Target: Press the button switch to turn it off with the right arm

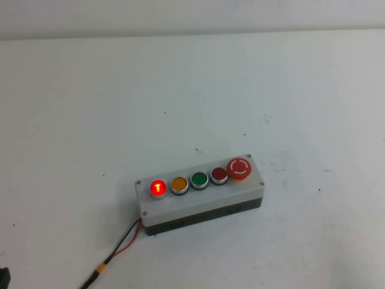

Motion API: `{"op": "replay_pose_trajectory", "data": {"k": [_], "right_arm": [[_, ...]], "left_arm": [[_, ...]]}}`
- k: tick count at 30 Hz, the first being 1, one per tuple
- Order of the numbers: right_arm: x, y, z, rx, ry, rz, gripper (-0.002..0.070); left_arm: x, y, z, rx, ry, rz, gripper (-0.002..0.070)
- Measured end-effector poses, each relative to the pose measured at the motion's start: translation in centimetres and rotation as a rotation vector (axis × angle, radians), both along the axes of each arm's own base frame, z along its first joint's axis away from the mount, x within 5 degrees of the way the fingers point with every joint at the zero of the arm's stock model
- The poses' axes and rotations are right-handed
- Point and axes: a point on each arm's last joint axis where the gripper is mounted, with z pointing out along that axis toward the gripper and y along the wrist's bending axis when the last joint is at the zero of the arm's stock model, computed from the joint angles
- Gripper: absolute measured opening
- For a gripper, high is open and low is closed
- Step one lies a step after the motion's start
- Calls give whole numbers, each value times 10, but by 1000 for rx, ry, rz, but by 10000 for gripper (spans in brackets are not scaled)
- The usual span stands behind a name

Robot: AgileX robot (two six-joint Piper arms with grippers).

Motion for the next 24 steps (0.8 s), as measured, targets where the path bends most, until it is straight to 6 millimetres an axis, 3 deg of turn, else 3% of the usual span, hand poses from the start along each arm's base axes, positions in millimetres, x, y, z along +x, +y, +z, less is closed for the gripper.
{"op": "replay_pose_trajectory", "data": {"k": [6,14,17,20,24], "right_arm": [[1,-1,12,302,-78,-44,-16],[1,2,14,479,-54,-31,-16],[-3,11,30,463,3,67,-15],[-1,20,62,377,111,164,-15],[20,31,93,204,402,280,-15]], "left_arm": [[0,0,0,0,0,0,-2],[0,0,0,0,0,0,-2],[0,0,0,0,0,0,-2],[0,0,0,0,0,0,-2],[0,0,0,0,0,0,-2]]}}
